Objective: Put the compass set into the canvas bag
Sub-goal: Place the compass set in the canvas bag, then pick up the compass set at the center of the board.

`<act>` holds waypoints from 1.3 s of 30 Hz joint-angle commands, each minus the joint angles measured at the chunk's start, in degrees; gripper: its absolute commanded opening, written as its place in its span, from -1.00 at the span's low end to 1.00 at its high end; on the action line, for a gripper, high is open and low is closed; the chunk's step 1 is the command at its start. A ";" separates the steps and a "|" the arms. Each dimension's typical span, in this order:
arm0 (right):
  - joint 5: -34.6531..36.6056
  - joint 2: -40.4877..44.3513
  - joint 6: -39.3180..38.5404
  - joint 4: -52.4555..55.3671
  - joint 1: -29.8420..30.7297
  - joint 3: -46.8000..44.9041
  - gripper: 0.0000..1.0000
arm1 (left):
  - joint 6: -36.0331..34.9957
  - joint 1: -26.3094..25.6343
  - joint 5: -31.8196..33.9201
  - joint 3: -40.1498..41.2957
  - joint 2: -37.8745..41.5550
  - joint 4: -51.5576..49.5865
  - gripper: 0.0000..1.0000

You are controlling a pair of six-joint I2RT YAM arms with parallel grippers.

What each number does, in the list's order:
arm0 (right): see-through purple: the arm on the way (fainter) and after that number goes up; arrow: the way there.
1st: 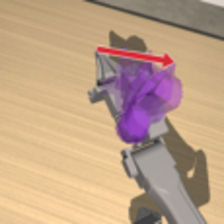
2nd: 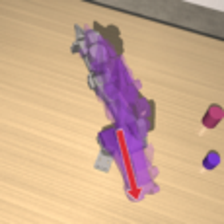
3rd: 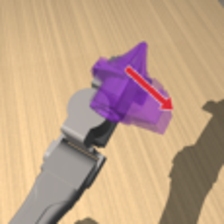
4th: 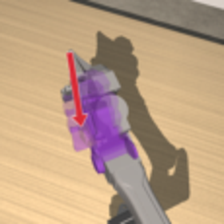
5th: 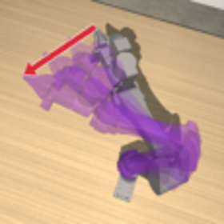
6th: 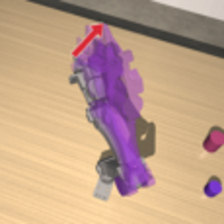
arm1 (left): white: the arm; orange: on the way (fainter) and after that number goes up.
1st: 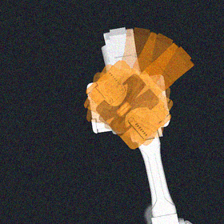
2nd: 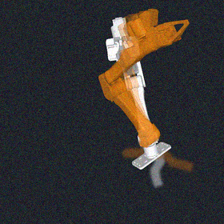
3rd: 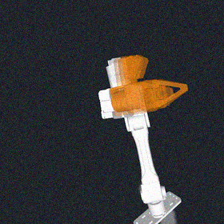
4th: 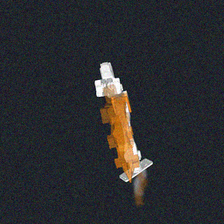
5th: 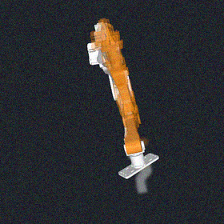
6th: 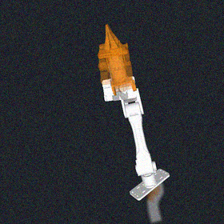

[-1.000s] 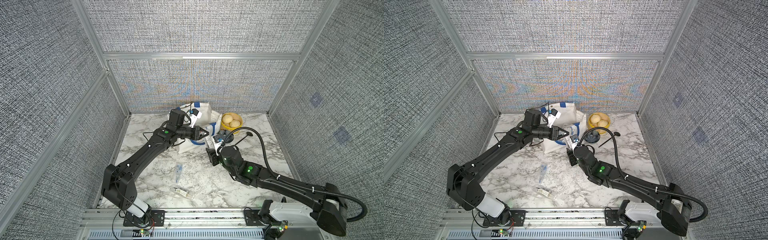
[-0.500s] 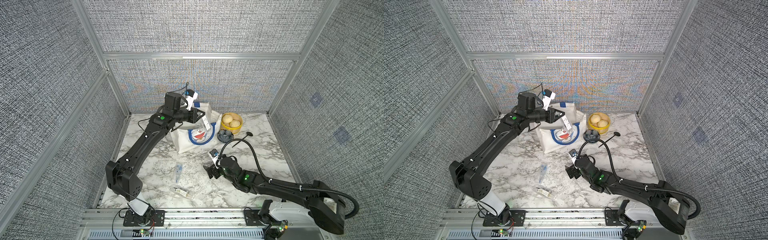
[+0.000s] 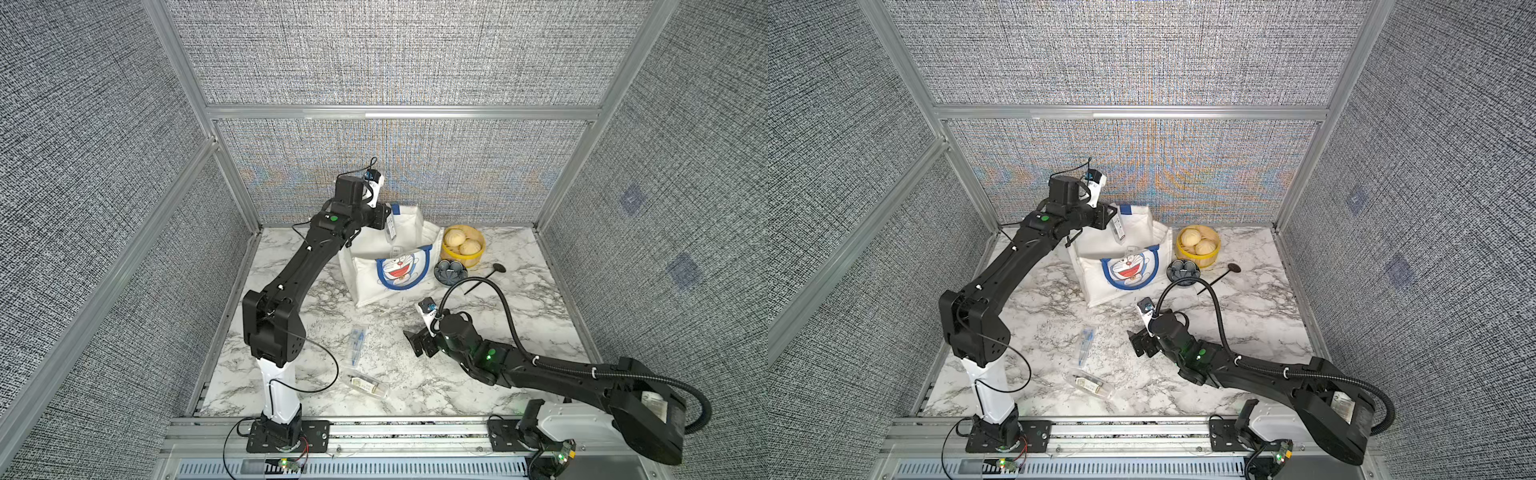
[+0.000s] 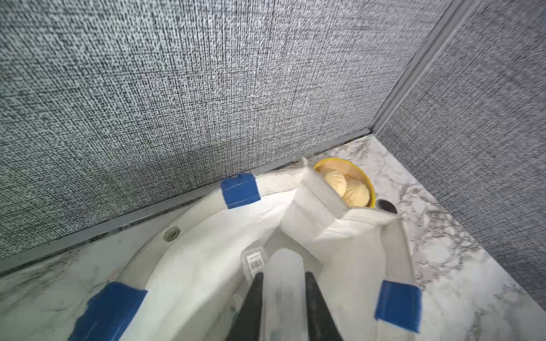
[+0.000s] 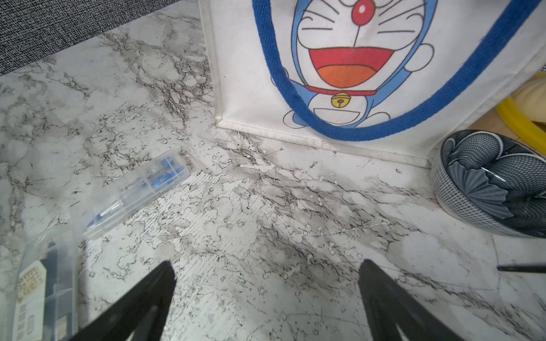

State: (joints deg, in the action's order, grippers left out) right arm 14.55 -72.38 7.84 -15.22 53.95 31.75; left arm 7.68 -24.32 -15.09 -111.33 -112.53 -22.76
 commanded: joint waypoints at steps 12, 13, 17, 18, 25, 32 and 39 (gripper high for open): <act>-1.28 -2.10 0.78 0.72 -0.02 1.81 0.90 | -2.74 -0.12 -0.09 0.06 -8.95 -5.49 -0.64; -1.38 -2.40 0.79 0.78 -0.01 1.96 0.90 | -2.90 -0.12 -0.07 -0.17 -8.96 -5.82 -0.59; -1.75 -3.55 0.95 1.51 -0.02 2.81 0.90 | -3.21 -0.12 0.02 -0.89 -8.12 -6.89 -0.34; -1.81 -3.62 1.04 1.55 0.00 2.89 0.90 | -3.29 -0.17 0.03 -1.33 -7.86 -7.23 -0.27; -2.21 -4.04 1.06 1.52 -0.08 3.05 0.89 | -2.22 -0.12 -2.35 -3.41 -5.29 -8.46 0.05; -3.02 -4.93 1.22 1.88 -0.01 3.71 0.90 | -1.97 -0.14 -4.38 -3.72 0.55 -9.71 0.08; -2.69 -5.47 0.76 2.28 0.01 4.12 0.90 | -1.53 -0.08 -6.03 0.93 8.25 -10.82 0.08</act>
State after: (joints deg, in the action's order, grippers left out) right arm 11.68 -77.58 8.47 -12.71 53.98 35.29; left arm 6.02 -24.53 -19.57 -111.79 -106.26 -32.77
